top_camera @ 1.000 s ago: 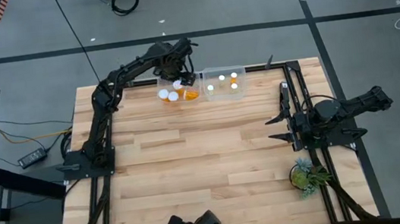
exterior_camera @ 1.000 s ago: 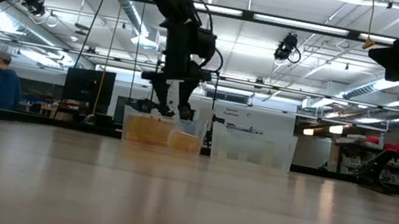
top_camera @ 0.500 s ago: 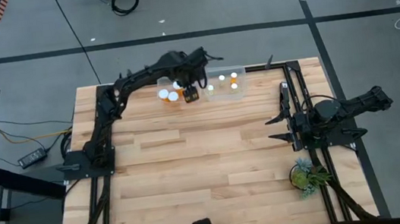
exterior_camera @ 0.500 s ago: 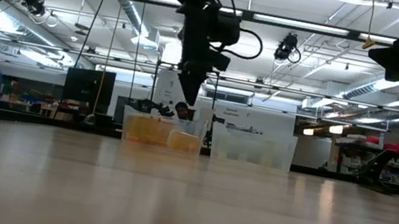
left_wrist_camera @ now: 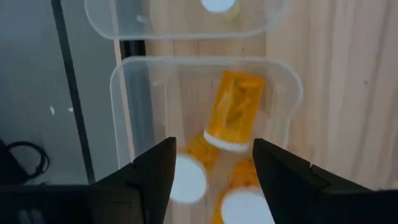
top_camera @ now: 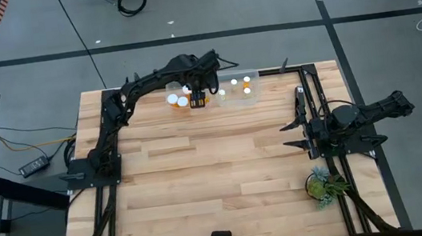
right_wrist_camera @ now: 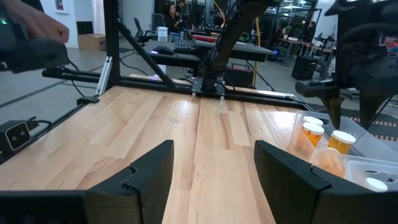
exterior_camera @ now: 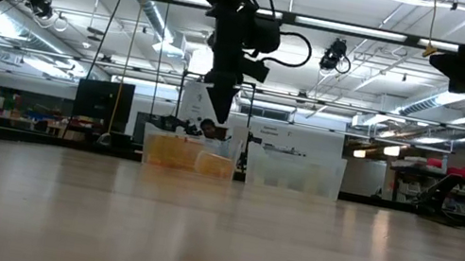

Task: Pick and place medicine bottles into bin by pill shape (circle, oval)
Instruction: Adjust the large orange pill bottle on the transparent bin

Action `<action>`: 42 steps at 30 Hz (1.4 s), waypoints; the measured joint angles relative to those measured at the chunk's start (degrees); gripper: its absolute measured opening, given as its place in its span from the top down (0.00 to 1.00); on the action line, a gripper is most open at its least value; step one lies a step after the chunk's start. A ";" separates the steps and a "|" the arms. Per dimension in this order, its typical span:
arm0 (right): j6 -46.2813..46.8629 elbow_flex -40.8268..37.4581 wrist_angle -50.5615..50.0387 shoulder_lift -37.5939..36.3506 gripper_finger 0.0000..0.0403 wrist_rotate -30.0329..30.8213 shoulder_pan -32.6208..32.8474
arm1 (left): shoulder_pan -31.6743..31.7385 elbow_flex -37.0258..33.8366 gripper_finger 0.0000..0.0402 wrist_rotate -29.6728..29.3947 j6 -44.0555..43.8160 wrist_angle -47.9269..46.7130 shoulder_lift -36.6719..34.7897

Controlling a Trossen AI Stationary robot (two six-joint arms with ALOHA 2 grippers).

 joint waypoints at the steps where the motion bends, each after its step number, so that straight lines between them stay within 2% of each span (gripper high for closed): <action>1: 0.00 0.00 -0.02 0.00 0.43 -0.02 0.00 | 0.17 0.00 0.45 0.58 0.16 0.70 0.30; 6: 0.08 0.00 -0.17 0.00 0.43 -0.19 0.02 | 1.05 -0.06 0.44 3.52 0.18 1.94 2.49; 13: 0.45 0.00 -0.24 0.02 0.43 -1.14 0.02 | 1.13 -0.09 0.44 3.37 3.45 1.55 6.11; 21: 0.46 0.00 -0.24 0.02 0.43 -1.25 0.02 | 1.66 -0.07 0.44 3.05 2.70 -0.23 7.67; 32: 0.45 0.00 -0.24 0.02 0.43 -1.25 0.02 | 2.11 -0.07 0.32 2.81 0.49 -1.56 8.49; 42: 0.44 0.00 -0.22 0.02 0.43 -1.25 0.02 | 2.15 -0.07 0.39 2.83 0.62 -0.47 8.89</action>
